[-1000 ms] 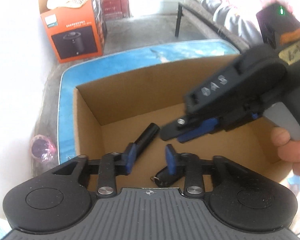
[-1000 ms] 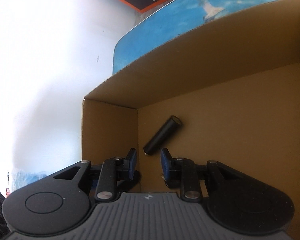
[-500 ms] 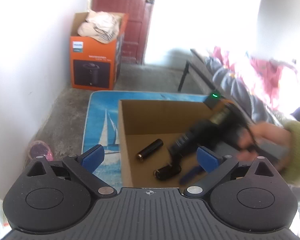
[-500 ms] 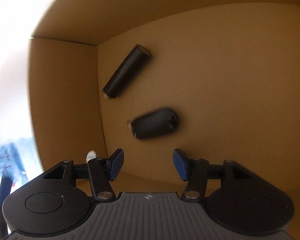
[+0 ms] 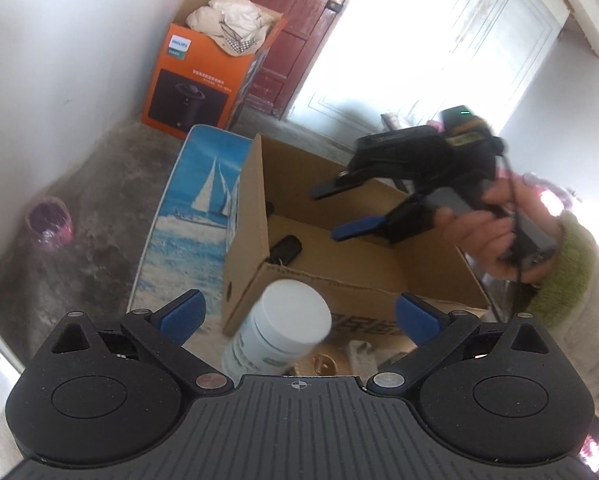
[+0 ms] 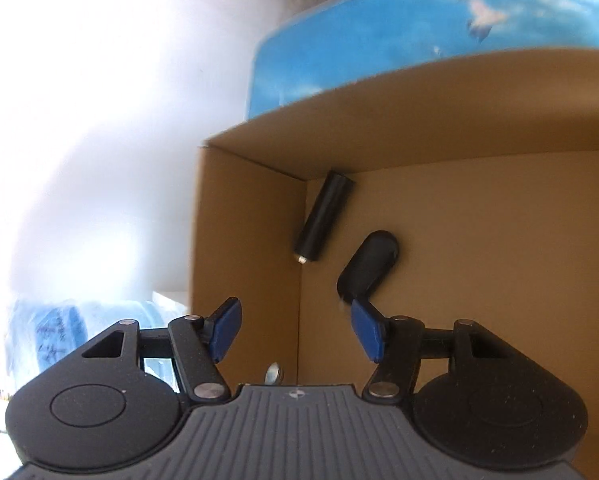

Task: Organize rigid objects
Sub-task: 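Move the right tool back to the pink bowl, then grasp the green-and-white glue stick in the pink bowl with the right tool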

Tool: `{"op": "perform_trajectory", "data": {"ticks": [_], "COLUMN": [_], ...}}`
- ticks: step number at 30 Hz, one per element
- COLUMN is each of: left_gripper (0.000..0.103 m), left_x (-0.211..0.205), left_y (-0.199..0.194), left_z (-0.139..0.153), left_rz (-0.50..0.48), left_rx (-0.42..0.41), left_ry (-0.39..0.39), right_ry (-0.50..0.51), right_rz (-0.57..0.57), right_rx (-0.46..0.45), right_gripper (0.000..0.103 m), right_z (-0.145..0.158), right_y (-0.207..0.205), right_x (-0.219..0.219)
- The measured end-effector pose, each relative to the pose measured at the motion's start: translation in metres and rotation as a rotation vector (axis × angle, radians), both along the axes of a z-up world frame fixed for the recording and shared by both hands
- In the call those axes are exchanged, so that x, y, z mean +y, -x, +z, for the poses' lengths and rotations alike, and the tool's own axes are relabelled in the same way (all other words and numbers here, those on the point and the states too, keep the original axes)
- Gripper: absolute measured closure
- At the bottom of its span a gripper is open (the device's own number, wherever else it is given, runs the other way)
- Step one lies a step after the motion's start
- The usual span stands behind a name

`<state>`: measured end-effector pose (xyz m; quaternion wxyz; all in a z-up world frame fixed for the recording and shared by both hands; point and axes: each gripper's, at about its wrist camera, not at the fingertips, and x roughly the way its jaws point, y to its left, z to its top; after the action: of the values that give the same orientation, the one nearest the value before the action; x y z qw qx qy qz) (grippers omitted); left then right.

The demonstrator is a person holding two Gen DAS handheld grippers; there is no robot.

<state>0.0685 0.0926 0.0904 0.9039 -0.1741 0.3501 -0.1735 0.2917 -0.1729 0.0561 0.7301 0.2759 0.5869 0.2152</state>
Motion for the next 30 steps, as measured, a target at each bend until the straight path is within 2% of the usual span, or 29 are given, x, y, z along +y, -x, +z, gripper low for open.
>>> {"op": "perform_trajectory", "data": {"ticks": [7,9,14,18,20,25,30], "left_gripper": [0.0,0.0,0.0,0.0,0.0,0.001,0.012], "left_x": [-0.011,-0.016,-0.033,-0.051,-0.066,-0.106,-0.134], "left_y": [0.017,0.025,0.036,0.046,0.048,0.056,0.057], "left_z": [-0.007,-0.007,-0.013,-0.022,-0.029,-0.051,-0.066], "left_rz": [-0.027,-0.05,-0.12,-0.144,-0.167,-0.218,-0.278], "left_rx": [-0.043,-0.053,-0.043,-0.045,-0.03,-0.045,-0.07], "left_ry": [-0.007,-0.002,0.022,-0.008,-0.066,-0.276,-0.364], "right_ry": [-0.074,-0.079,-0.062,-0.066,-0.085,-0.129,-0.129], "right_rz": [-0.051,-0.066,-0.124,-0.168,-0.186,-0.237,-0.247], "right_rx": [-0.292,-0.358,-0.454,-0.409,-0.365,-0.224,-0.123], "right_gripper": [0.039,0.039,0.039,0.042,0.045,0.053,0.058], "right_z": [0.073,0.083,0.075,0.036,0.016,-0.032,-0.061], "right_y": [0.103,0.136,0.208,0.244,0.252,0.252,0.247], "right_x": [-0.052,-0.065,-0.076,-0.07,-0.069,-0.065,-0.059]}}
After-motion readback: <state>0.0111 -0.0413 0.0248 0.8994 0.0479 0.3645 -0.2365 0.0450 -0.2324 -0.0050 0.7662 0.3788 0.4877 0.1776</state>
